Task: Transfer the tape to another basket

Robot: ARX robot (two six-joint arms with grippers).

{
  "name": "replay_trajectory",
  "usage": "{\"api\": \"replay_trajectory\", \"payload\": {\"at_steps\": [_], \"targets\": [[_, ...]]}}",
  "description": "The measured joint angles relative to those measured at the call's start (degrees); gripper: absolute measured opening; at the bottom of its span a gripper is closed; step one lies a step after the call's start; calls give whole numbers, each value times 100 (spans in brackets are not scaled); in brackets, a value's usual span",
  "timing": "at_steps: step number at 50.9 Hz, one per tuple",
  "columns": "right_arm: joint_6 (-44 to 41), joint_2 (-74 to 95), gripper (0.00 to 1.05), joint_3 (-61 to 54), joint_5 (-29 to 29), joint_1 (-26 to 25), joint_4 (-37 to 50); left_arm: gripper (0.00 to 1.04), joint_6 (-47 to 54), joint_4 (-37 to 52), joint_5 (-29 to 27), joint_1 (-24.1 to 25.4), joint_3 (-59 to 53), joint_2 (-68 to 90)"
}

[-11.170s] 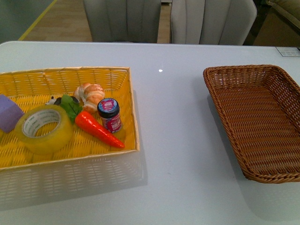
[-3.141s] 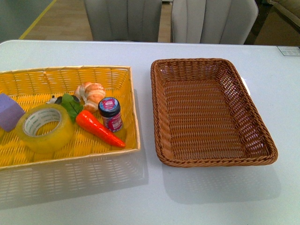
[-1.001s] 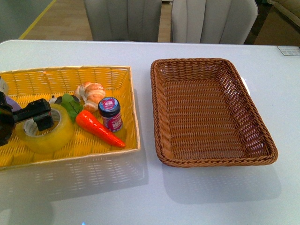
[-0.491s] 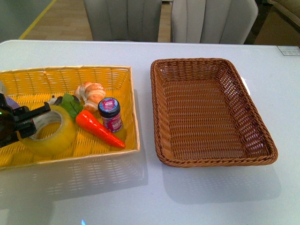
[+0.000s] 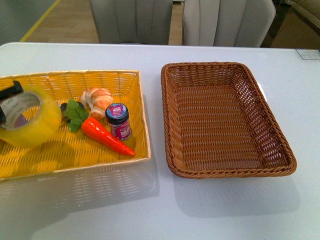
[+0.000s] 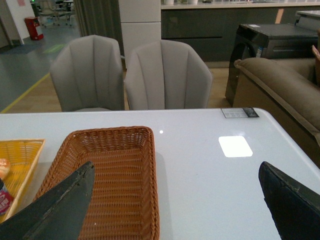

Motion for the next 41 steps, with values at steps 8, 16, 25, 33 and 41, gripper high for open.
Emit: {"api": "replay_trajectory", "payload": {"at_steps": [8, 16, 25, 33, 41], "targets": [[0, 0, 96, 0, 0, 0, 0, 15, 109, -417, 9, -505, 256, -555], [0, 0, 96, 0, 0, 0, 0, 15, 116, -649, 149, -1237, 719, -549], [0, 0, 96, 0, 0, 0, 0, 15, 59, -787, 450, -2079, 1517, -199], [0, 0, 96, 0, 0, 0, 0, 15, 15, -916, 525, -2522, 2020, 208], [0, 0, 96, 0, 0, 0, 0, 15, -20, -1005, 544, -2889, 2382, 555]]}}
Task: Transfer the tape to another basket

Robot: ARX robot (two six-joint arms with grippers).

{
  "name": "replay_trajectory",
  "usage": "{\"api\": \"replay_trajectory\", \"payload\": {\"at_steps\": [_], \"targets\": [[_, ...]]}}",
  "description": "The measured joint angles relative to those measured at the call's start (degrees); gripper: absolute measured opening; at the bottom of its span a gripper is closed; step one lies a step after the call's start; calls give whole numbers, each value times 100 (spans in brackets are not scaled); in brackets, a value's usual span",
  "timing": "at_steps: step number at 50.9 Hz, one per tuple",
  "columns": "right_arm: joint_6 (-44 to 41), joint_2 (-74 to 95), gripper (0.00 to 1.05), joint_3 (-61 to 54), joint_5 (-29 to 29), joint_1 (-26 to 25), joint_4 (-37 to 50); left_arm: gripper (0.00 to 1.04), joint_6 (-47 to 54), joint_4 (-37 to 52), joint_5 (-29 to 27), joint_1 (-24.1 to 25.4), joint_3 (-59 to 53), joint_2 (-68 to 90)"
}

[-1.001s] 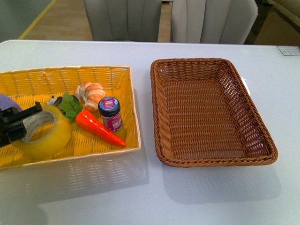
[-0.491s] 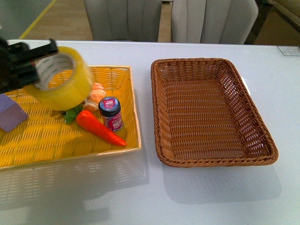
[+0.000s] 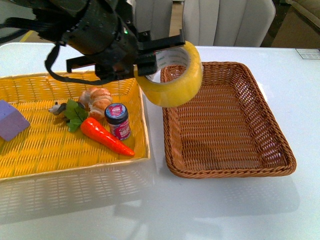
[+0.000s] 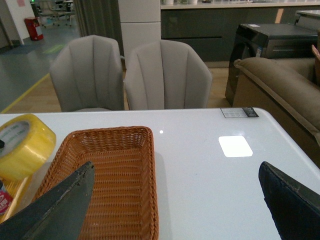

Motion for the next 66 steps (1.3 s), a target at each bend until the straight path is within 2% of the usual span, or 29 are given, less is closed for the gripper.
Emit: {"api": "replay_trajectory", "payload": {"at_steps": [11, 19, 56, 60, 66], "targets": [[0, 0, 96, 0, 2, 0, 0, 15, -44, -136, 118, -535, 411, 494], [0, 0, 96, 0, 0, 0, 0, 15, -120, -195, 195, -686, 590, 667], [0, 0, 96, 0, 0, 0, 0, 15, -210, -315, 249, -839, 1001, 1141], [0, 0, 96, 0, 0, 0, 0, 33, -271, -297, 299, -839, 1036, 1187], [0, 0, 96, 0, 0, 0, 0, 50, -317, -249, 358, -839, 1067, 1187]]}}
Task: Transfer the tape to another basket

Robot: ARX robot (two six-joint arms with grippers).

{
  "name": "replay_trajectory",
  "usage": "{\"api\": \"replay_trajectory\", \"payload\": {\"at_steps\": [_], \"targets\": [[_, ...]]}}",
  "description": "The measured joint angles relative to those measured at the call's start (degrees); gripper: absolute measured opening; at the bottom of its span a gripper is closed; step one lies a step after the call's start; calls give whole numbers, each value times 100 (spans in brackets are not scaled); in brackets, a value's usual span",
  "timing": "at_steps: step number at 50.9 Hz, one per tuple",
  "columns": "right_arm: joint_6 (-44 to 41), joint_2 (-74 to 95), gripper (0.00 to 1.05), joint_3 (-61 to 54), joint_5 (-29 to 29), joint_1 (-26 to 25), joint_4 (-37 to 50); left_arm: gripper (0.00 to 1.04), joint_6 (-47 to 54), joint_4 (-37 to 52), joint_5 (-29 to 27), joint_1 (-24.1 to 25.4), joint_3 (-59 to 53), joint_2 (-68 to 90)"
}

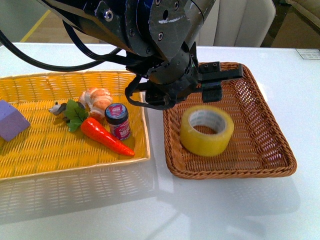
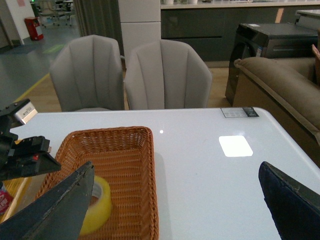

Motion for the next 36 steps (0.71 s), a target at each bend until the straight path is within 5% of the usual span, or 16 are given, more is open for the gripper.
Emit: {"api": "replay_trajectory", "payload": {"at_steps": [16, 36], "targets": [[0, 0, 96, 0, 0, 0, 0, 97, -157, 361, 39, 20, -240, -208], [0, 0, 96, 0, 0, 0, 0, 96, -146, 1453, -330, 592, -2065, -2083]]}}
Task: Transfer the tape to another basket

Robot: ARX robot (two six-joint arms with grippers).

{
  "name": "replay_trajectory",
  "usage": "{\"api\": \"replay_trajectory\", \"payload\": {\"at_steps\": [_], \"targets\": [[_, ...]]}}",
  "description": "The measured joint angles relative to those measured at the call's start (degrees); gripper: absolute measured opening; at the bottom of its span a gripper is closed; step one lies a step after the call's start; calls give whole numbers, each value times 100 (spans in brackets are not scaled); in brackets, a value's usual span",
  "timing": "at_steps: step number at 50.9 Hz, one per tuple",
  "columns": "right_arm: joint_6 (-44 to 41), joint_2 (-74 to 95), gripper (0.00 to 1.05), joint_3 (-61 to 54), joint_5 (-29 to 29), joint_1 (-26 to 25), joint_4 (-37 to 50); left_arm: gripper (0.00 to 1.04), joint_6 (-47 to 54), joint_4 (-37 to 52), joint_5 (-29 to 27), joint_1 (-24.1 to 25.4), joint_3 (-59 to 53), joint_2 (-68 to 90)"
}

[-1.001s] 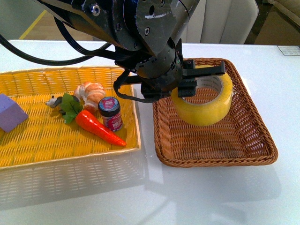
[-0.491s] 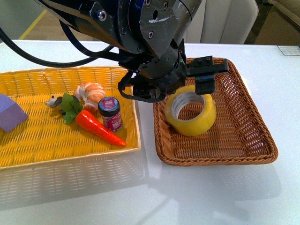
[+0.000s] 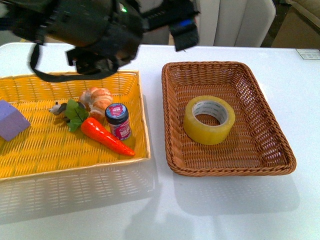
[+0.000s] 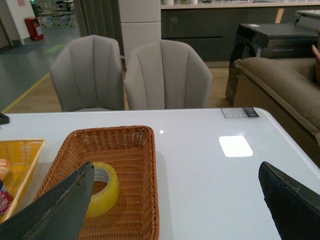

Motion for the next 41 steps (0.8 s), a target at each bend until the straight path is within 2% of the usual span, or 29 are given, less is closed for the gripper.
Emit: {"api": "replay_trajectory", "payload": {"at_steps": [5, 8, 9, 12, 17, 26, 33, 41], "targets": [[0, 0, 96, 0, 0, 0, 0, 96, 98, 278, -184, 186, -549, -551], [0, 0, 96, 0, -15, 0, 0, 82, 1084, 2352, -1622, 249, -1425, -769], [0, 0, 96, 0, -11, 0, 0, 79, 1375, 2865, -1869, 289, -1672, -831], [0, 0, 96, 0, -2, 0, 0, 70, 1934, 3866, -2144, 424, -2227, -1012], [0, 0, 96, 0, 2, 0, 0, 54, 2586, 4804, -2041, 739, -2990, -1521], [0, 0, 96, 0, -2, 0, 0, 23, 2975, 5235, -1591, 1213, -4006, -2229], [0, 0, 96, 0, 0, 0, 0, 1, 3023, 5171, -1272, 1499, -4592, -2704], [0, -2, 96, 0, 0, 0, 0, 2, 3060, 4907, -1012, 1770, -4981, -3418]]}}
